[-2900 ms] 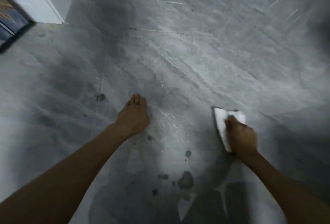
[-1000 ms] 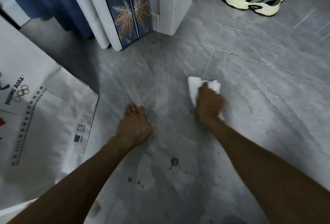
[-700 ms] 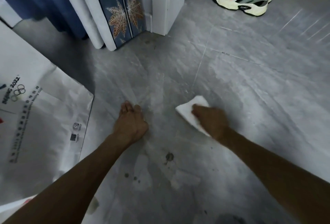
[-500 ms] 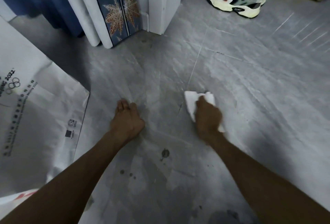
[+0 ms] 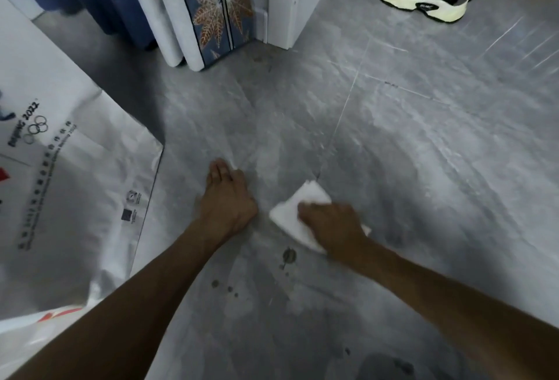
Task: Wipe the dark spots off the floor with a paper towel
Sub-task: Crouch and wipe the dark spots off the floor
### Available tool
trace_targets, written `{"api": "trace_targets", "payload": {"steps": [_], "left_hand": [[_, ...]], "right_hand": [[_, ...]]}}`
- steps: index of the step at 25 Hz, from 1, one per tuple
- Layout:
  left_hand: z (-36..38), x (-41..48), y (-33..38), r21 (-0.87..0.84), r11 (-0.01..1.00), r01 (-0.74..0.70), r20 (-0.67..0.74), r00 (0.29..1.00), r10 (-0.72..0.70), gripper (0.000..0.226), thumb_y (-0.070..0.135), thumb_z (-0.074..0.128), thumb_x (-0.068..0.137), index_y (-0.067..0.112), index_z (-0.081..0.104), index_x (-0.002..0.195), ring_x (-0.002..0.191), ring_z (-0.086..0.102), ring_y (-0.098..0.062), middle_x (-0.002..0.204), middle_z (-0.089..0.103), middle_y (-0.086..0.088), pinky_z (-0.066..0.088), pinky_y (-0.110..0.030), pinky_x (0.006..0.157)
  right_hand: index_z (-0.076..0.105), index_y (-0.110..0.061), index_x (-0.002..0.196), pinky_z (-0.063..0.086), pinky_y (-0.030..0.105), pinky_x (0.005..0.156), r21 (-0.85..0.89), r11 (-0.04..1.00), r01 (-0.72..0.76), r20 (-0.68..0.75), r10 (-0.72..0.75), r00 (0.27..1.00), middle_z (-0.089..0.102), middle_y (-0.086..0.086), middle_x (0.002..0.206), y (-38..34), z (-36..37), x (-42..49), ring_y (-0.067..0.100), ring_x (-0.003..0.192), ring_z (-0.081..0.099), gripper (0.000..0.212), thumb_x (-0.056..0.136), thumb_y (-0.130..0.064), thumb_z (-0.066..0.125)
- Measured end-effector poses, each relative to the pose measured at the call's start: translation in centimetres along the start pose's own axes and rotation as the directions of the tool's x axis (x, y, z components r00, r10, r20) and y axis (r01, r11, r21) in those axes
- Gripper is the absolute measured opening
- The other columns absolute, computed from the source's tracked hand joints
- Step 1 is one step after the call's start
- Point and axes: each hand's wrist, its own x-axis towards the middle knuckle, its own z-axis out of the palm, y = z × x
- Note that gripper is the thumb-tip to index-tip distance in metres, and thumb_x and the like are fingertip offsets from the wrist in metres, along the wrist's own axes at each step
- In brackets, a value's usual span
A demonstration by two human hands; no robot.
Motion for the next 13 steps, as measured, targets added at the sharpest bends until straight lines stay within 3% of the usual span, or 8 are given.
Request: {"api": "trace_targets", "payload": {"steps": [2,3,4,5,7,8,10,13], "left_hand": [[0.0,0.0,0.0,0.021,1.0,-0.002,-0.004,1.0,0.002,0.059,0.022,0.037,0.094,-0.007,0.018,0.141,0.144,-0.003,-0.048,0.151,-0.002,-0.04,0.002,-0.048,0.121],[-0.2,0.1,-0.1,0.02,1.0,-0.005,0.0,1.0,0.005,0.059,0.022,0.037,0.094,-0.007,0.017,0.142,0.145,-0.004,-0.047,0.152,-0.002,-0.039,0.002,-0.047,0.121],[-0.2,0.1,-0.3,0.013,1.0,-0.009,0.007,1.0,0.009,0.06,0.022,0.037,0.094,-0.007,0.017,0.143,0.145,-0.004,-0.045,0.153,-0.003,-0.037,0.001,-0.046,0.121],[-0.1,0.1,-0.3,0.009,1.0,-0.013,0.009,1.0,0.013,0.061,0.023,0.038,0.094,-0.006,0.017,0.143,0.146,-0.005,-0.044,0.154,-0.003,-0.036,0.001,-0.045,0.12],[0.1,0.2,-0.2,0.03,0.999,-0.037,-0.014,0.999,0.037,0.061,0.025,0.037,0.093,-0.006,0.018,0.143,0.145,-0.004,-0.045,0.153,-0.003,-0.037,0.0,-0.046,0.12],[0.2,0.0,-0.1,0.037,0.999,-0.033,-0.02,0.999,0.034,0.062,0.027,0.033,0.092,-0.006,0.02,0.142,0.145,-0.003,-0.046,0.153,-0.002,-0.038,0.0,-0.046,0.12],[0.1,-0.2,0.1,0.069,0.997,-0.031,-0.015,0.999,0.032,0.073,0.034,0.02,0.081,-0.007,0.021,0.142,0.144,-0.002,-0.048,0.151,0.0,-0.04,0.0,-0.048,0.119],[0.2,-0.4,0.0,0.143,0.989,-0.046,0.013,0.999,0.044,0.085,0.035,0.013,0.071,-0.011,0.016,0.142,0.142,-0.003,-0.053,0.148,0.0,-0.045,-0.001,-0.051,0.119]], "right_hand": [[0.071,-0.021,0.091,0.047,0.022,0.045,-0.045,0.968,0.247,0.089,-0.242,0.966,0.072,-0.001,0.071,0.7,-0.3,-1.2,0.018,0.055,0.067,0.024,0.084,-0.025,0.049],[0.072,-0.02,0.097,0.05,0.025,0.049,-0.09,0.964,0.251,0.11,-0.241,0.964,0.074,0.003,0.078,2.2,-1.0,0.6,0.02,0.06,0.069,0.026,0.086,-0.024,0.049],[0.072,-0.018,0.103,0.052,0.029,0.055,-0.151,0.979,0.134,0.07,-0.124,0.99,0.074,0.009,0.084,3.5,-2.2,3.2,0.025,0.066,0.07,0.025,0.088,-0.021,0.052],[0.07,-0.017,0.105,0.052,0.033,0.057,-0.186,0.98,-0.076,-0.053,0.067,0.996,0.073,0.014,0.084,5.0,-3.2,5.7,0.032,0.067,0.07,0.022,0.09,-0.02,0.054],[0.065,-0.019,0.106,0.047,0.036,0.059,-0.181,0.869,-0.461,-0.211,0.423,0.881,0.071,0.017,0.081,6.3,-4.0,8.0,0.036,0.071,0.068,0.02,0.095,-0.026,0.049],[0.062,-0.021,0.11,0.046,0.035,0.061,-0.167,0.86,-0.482,-0.214,0.446,0.869,0.071,0.015,0.084,5.6,-3.0,7.7,0.034,0.075,0.068,0.022,0.096,-0.028,0.046],[0.063,-0.022,0.114,0.048,0.033,0.061,-0.101,0.944,-0.315,-0.069,0.309,0.949,0.072,0.008,0.087,1.2,-1.2,4.3,0.028,0.075,0.069,0.026,0.095,-0.026,0.047],[0.072,-0.023,0.088,0.048,0.024,0.042,0.037,0.996,0.081,0.073,-0.083,0.994,0.071,-0.003,0.066,-3.1,-0.6,-2.9,0.016,0.053,0.067,0.011,0.079,-0.025,0.065]]}}
